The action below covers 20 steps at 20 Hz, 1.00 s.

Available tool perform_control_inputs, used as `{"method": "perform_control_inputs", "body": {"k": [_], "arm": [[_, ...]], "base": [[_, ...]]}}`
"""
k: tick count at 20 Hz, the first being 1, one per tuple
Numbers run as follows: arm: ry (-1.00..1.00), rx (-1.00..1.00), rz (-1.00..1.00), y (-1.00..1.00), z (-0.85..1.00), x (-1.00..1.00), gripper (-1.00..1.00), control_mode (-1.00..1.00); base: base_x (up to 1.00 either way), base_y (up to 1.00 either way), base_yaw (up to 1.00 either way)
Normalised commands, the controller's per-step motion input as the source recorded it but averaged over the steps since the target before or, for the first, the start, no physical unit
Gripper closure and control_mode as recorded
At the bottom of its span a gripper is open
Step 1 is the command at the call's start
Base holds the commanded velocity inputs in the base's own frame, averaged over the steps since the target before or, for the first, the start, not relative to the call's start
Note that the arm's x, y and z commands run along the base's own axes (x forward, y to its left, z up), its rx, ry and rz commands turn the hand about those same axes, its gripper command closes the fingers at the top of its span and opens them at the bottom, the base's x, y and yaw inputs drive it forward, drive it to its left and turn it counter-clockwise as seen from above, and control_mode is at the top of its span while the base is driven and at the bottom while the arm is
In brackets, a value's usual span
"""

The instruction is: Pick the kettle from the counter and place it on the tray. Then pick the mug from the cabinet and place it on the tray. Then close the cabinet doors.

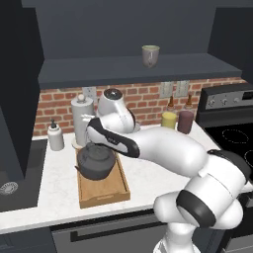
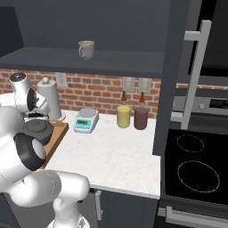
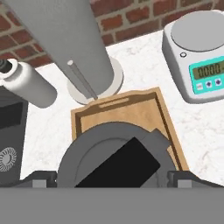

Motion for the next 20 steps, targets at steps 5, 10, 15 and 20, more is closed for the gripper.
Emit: {"method": "perform_control_inputs", "body": {"k": [5,10,15,20], "arm": [[-0.04,-0.09,0.25,-0.1,0.33,-0.41,-1.0,-1.0],[-0.12,-0.14,0.33,-0.29,0.27,-0.66,-1.0,-1.0],[-0.21,-0.16,0.25,-0.41,0.28,-0.61,-1.0,-1.0],[-0.28,-0.14,0.02,-0.42,0.43,-0.23,-1.0,-1.0]], "base": [[0.0,0.0,0.0],[0.0,0.0,0.0],[0.0,0.0,0.0],[0.0,0.0,0.0]]}}
